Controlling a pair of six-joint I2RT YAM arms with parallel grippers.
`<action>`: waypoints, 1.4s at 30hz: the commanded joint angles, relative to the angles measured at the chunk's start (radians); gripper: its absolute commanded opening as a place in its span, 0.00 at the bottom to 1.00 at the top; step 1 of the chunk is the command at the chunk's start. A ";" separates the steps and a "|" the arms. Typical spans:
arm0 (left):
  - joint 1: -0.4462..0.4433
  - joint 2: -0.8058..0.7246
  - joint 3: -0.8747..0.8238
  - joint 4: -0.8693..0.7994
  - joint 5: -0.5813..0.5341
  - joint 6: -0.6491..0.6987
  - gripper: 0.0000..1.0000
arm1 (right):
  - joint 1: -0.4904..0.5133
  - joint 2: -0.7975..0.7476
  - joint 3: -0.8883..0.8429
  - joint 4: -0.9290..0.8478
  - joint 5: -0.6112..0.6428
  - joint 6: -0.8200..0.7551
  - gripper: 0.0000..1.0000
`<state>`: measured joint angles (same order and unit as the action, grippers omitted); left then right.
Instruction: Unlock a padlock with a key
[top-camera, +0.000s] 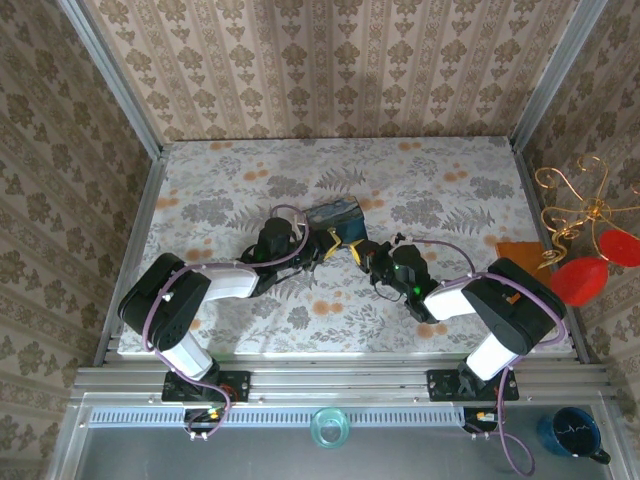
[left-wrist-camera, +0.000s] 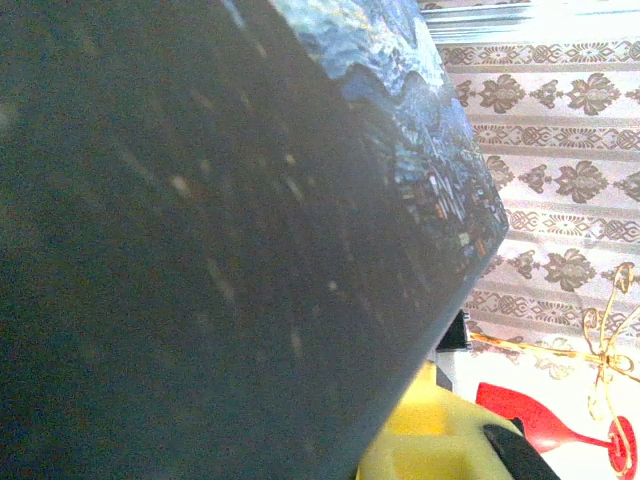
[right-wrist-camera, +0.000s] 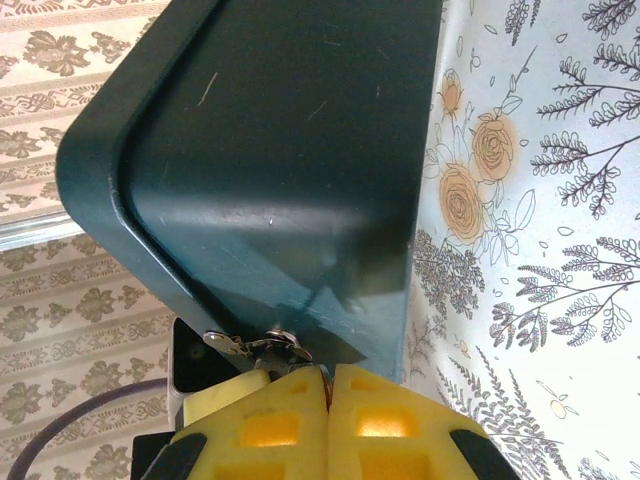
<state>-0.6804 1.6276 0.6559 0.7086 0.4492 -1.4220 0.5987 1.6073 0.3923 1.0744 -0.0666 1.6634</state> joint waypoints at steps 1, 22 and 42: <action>-0.035 -0.028 0.056 0.097 0.074 -0.001 0.00 | 0.009 0.035 0.044 0.033 -0.055 0.025 0.00; -0.042 -0.009 0.067 0.091 0.062 0.012 0.00 | 0.082 0.048 0.101 0.007 -0.083 0.047 0.00; 0.000 -0.065 0.039 -0.063 0.050 0.137 0.00 | 0.026 -0.047 0.162 -0.244 -0.160 -0.176 0.37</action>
<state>-0.6765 1.6196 0.6643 0.6662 0.4076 -1.3796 0.6289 1.6253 0.4919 0.9264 -0.1162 1.6318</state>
